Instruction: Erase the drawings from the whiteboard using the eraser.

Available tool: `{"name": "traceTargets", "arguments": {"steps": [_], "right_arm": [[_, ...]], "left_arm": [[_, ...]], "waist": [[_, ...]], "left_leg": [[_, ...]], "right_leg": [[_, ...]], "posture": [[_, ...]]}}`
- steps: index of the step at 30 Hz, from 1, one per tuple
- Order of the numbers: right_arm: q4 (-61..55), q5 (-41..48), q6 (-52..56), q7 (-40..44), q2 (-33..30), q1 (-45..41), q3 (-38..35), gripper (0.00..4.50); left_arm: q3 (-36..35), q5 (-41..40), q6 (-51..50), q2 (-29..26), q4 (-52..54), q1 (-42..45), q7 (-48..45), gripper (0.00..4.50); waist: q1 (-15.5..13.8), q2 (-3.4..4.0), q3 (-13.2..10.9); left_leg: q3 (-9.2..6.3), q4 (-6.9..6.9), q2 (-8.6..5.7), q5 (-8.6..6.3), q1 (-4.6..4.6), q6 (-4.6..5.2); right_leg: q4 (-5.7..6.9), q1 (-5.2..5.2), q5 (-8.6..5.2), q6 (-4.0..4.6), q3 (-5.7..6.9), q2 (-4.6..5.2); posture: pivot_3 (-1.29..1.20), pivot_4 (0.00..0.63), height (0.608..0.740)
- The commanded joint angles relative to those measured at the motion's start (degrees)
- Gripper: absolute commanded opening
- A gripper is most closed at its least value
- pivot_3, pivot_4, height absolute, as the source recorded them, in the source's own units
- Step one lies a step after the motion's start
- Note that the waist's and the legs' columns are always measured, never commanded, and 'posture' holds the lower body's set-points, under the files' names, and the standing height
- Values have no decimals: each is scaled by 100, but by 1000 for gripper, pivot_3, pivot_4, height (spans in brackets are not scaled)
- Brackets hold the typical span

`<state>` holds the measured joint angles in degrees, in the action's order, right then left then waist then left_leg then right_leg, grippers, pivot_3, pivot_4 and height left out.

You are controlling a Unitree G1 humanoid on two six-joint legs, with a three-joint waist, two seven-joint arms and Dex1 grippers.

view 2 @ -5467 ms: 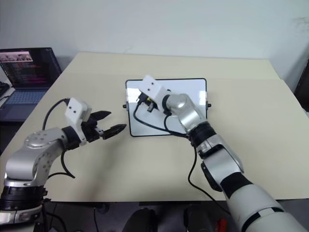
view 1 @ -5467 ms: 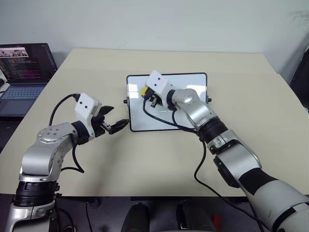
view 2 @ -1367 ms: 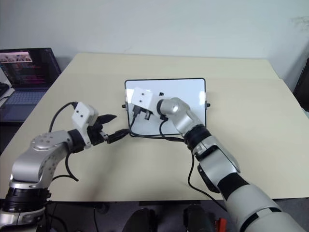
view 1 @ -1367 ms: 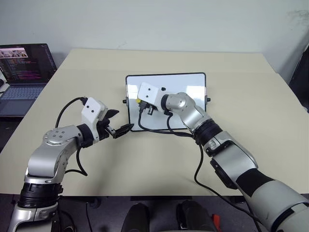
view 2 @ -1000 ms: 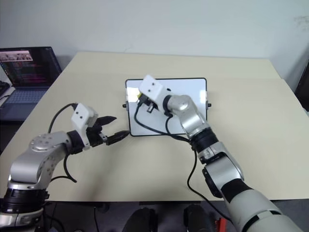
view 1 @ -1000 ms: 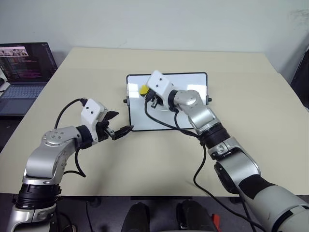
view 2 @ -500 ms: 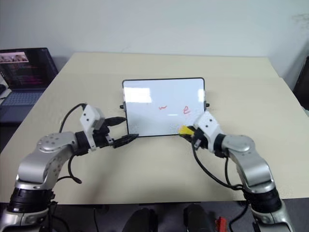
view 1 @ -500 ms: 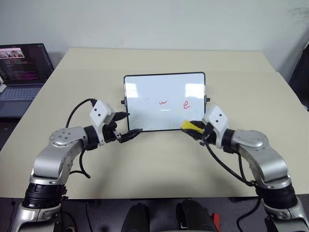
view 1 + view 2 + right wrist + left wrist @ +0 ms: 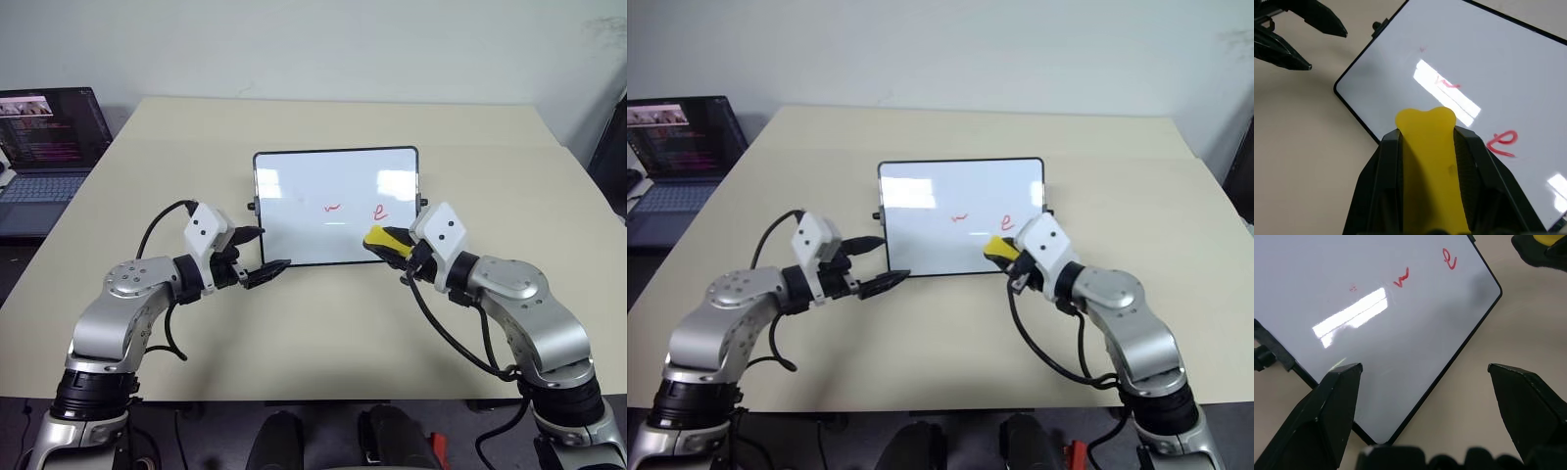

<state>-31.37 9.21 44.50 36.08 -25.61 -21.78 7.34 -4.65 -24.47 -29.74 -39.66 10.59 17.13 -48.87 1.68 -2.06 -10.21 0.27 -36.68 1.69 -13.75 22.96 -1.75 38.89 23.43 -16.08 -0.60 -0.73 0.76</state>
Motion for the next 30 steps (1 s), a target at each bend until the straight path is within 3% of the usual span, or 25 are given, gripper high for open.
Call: {"name": "traceTargets", "arguments": {"steps": [1, 8, 16, 22, 30], "right_arm": [[-145, 88, -18, -30, -16, -197, 110, 1101], [1297, -613, -649, -500, 581, -1458, 938, 1101], [3416, -1231, -1602, -801, 1141, -2608, 1226, 1101], [4445, -1443, -2094, -793, 1181, -2720, 1209, 1101], [4370, -1574, -1976, -42, 947, -2460, 1526, 1099]], "left_arm": [[-235, -104, 79, -36, 147, -6, 8, 4500], [-395, -237, -9, -75, 125, -2, -13, 4500], [-279, -229, -36, -178, 238, -59, -151, 4500], [-229, -215, -62, -132, 355, -61, -95, 4500], [-213, -235, -108, -113, 430, -146, -37, 4500]], "waist": [[-1, 0, 0], [50, 0, 0], [5, 0, -1], [2, 0, -1], [10, -1, 1]], "left_leg": [[1, 0, -1, 0, 0, 0], [2, -2, 3, 1, -8, 1], [5, -9, -2, 0, 2, 0], [3, -8, -3, 0, 4, 0], [0, -13, 0, 0, -11, 1]], "right_leg": [[0, 0, 0, 0, -1, 1], [8, 1, 0, 0, -4, -5], [5, 2, 15, 26, -3, 2], [4, 2, 15, 26, 1, 9], [13, -10, 16, 27, 2, 6]], "posture": [[0, 150, 740], [0, 150, 740], [0, 150, 740], [0, 150, 740], [0, 150, 740]]}}
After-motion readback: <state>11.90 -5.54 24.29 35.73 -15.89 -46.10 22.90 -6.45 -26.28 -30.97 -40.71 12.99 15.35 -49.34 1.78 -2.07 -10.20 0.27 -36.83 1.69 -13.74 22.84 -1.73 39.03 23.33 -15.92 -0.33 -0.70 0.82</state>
